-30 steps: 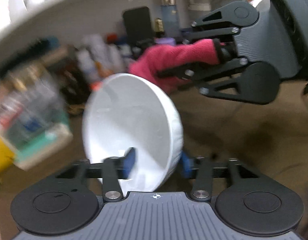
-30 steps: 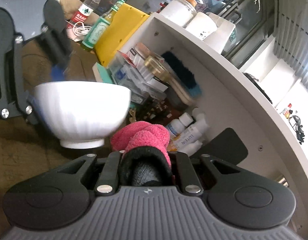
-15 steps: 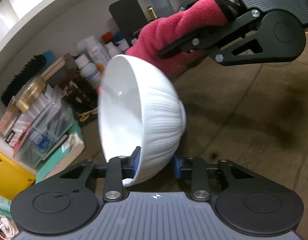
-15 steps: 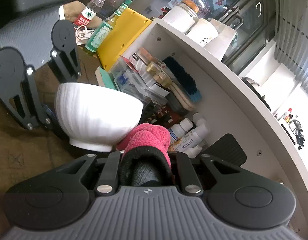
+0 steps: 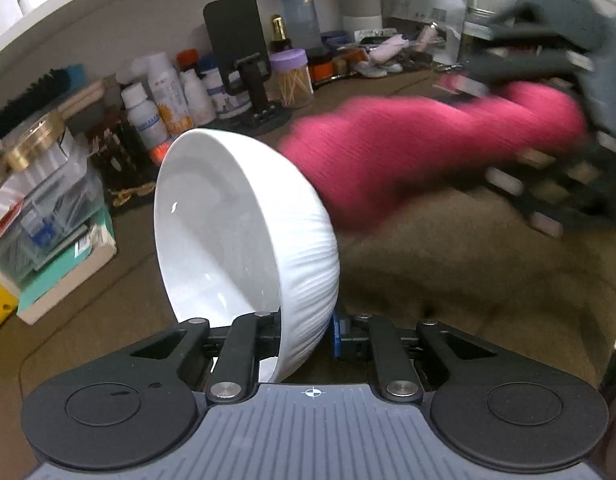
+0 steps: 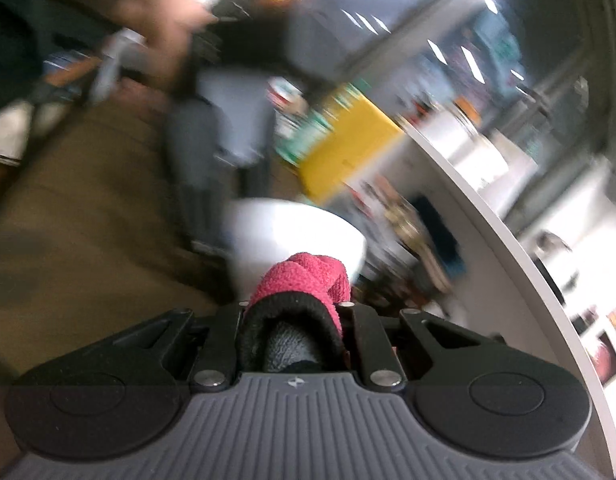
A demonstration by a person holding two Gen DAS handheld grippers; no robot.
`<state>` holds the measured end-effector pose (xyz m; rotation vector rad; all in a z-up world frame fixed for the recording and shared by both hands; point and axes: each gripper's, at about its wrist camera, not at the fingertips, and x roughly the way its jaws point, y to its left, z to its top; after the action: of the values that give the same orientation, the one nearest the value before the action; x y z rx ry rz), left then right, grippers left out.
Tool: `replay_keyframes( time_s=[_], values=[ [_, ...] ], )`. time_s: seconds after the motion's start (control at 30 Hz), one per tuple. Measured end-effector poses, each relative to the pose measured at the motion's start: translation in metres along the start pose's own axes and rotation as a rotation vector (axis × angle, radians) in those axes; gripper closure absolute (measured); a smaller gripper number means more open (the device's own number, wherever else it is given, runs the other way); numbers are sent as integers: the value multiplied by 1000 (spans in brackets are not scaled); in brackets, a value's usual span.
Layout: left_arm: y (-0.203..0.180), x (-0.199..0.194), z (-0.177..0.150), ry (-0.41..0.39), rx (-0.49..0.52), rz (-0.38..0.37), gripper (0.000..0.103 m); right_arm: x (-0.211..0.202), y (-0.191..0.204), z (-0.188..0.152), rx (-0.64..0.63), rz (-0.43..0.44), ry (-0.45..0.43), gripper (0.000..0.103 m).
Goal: Clean bowl
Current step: 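Rub the pink towel along the bowl's outer wall with the right gripper, then keep wiping the bowl's ribbed outer wall with the towel in the right gripper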
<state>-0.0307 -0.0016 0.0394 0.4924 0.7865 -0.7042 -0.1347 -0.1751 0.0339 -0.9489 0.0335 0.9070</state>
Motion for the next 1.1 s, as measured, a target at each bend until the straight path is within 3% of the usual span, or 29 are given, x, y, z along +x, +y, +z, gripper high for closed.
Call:
replay_keyframes(
  time_s=[0.07, 0.2, 0.5, 0.63, 0.8, 0.97, 1.1],
  values=[
    [1, 0, 0, 4, 10, -8, 85, -18, 7, 11, 9, 45, -36, 87],
    [-1, -4, 0, 14, 22, -32, 85, -19, -6, 15, 33, 10, -45, 87],
    [3, -6, -1, 24, 20, -62, 82, 62, -72, -16, 176, -210, 114, 87],
    [1, -7, -5, -14, 30, 19, 63, 74, -76, -25, 220, -213, 129, 87],
    [-11, 10, -9, -15, 121, 141, 59, 79, -68, -28, 200, -196, 137, 87],
    [-4, 16, 0, -24, 77, 102, 82, 73, -68, -23, 189, -199, 129, 87],
    [-5, 14, 7, 0, 70, 85, 84, 69, -67, -23, 171, -191, 126, 87]
  ],
)
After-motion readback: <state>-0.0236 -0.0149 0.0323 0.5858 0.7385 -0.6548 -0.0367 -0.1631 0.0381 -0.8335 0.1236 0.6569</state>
